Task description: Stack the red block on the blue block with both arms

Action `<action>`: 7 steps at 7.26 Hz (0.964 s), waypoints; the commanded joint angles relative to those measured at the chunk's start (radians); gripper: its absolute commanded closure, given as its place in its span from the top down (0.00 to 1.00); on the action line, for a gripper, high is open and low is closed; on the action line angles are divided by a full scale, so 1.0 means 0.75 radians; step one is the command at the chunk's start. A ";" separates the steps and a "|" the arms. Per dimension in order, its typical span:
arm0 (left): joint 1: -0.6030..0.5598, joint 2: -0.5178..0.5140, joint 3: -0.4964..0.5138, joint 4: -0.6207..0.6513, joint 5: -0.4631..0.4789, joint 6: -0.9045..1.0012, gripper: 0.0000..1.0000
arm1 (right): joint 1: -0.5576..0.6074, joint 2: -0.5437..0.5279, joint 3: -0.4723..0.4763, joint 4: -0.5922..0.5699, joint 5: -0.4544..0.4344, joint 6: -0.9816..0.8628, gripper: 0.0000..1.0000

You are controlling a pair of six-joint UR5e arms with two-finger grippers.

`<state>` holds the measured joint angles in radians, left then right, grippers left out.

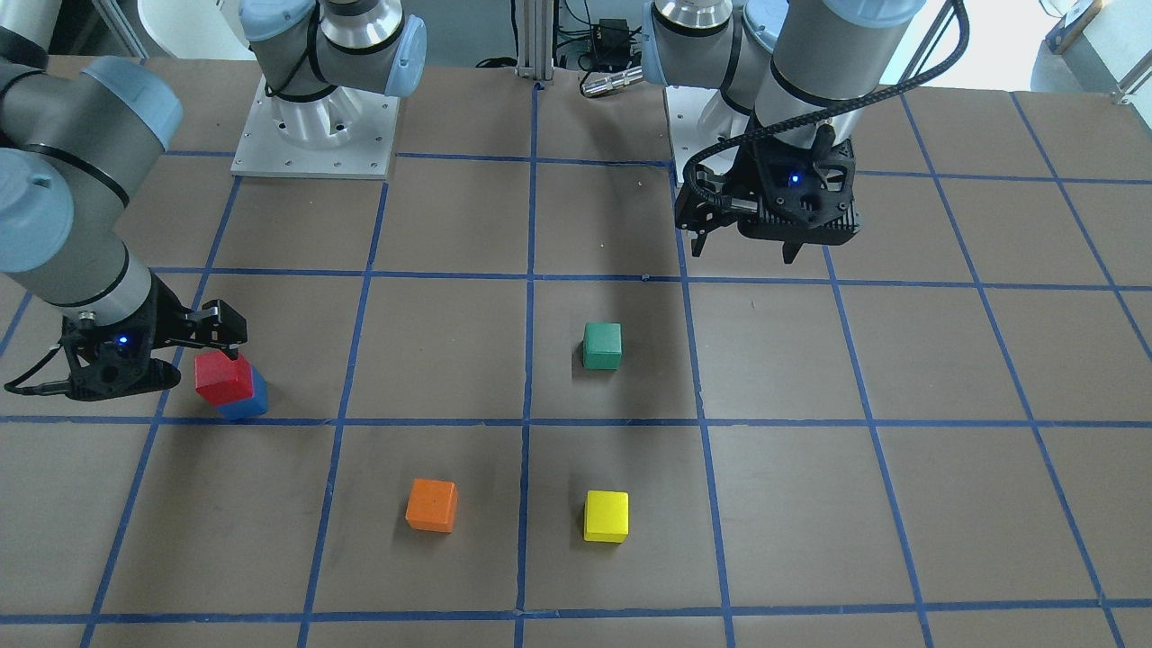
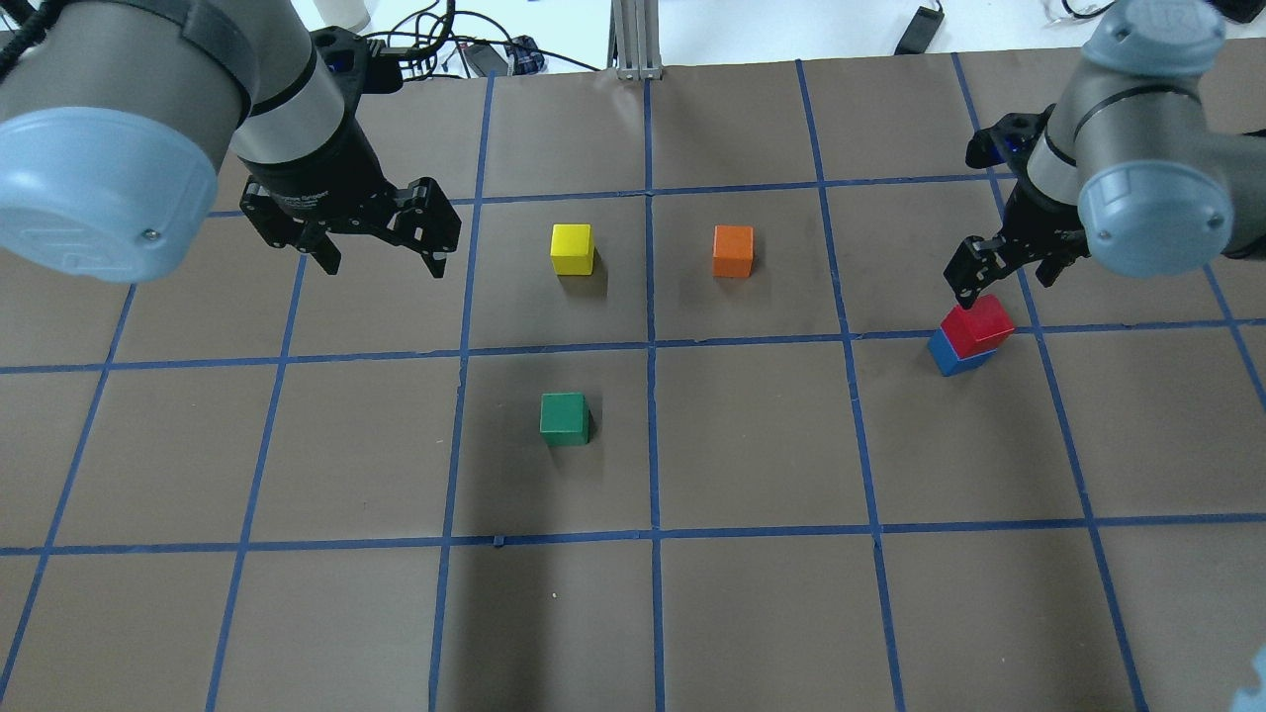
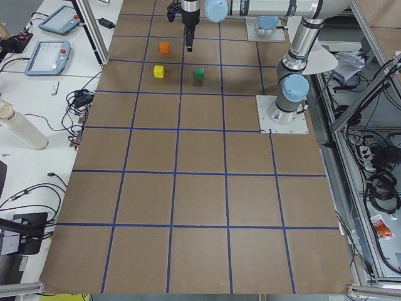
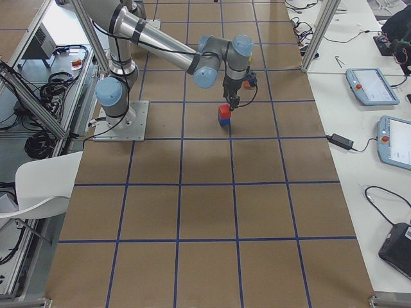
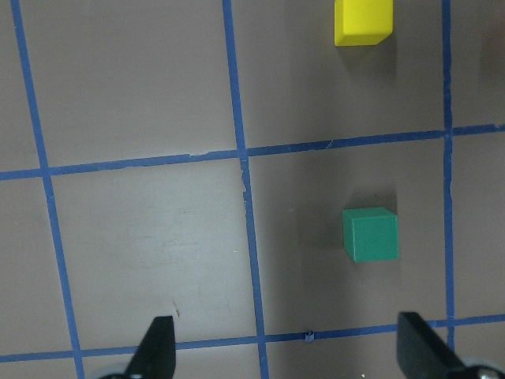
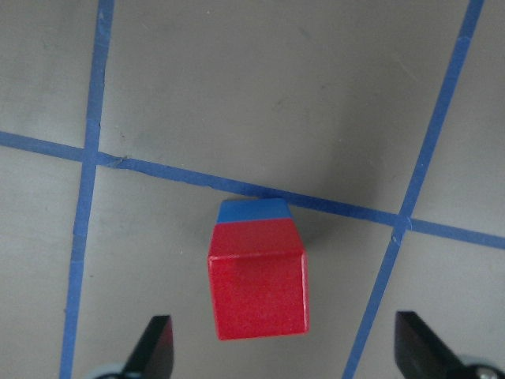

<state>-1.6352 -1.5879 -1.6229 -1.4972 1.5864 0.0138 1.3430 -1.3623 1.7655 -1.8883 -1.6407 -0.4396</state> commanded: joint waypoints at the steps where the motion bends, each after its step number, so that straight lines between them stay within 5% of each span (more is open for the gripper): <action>1: 0.000 0.000 0.000 0.000 0.000 0.000 1.00 | 0.015 -0.085 -0.130 0.230 0.021 0.111 1.00; 4: 0.000 0.002 0.000 0.000 0.000 0.002 1.00 | 0.276 -0.127 -0.243 0.321 0.011 0.348 1.00; 7: 0.000 0.002 0.000 0.000 0.000 0.002 1.00 | 0.306 -0.189 -0.260 0.329 -0.069 0.426 1.00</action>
<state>-1.6352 -1.5866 -1.6230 -1.4972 1.5861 0.0153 1.5611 -1.4686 1.5706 -1.6453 -1.6849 -0.1626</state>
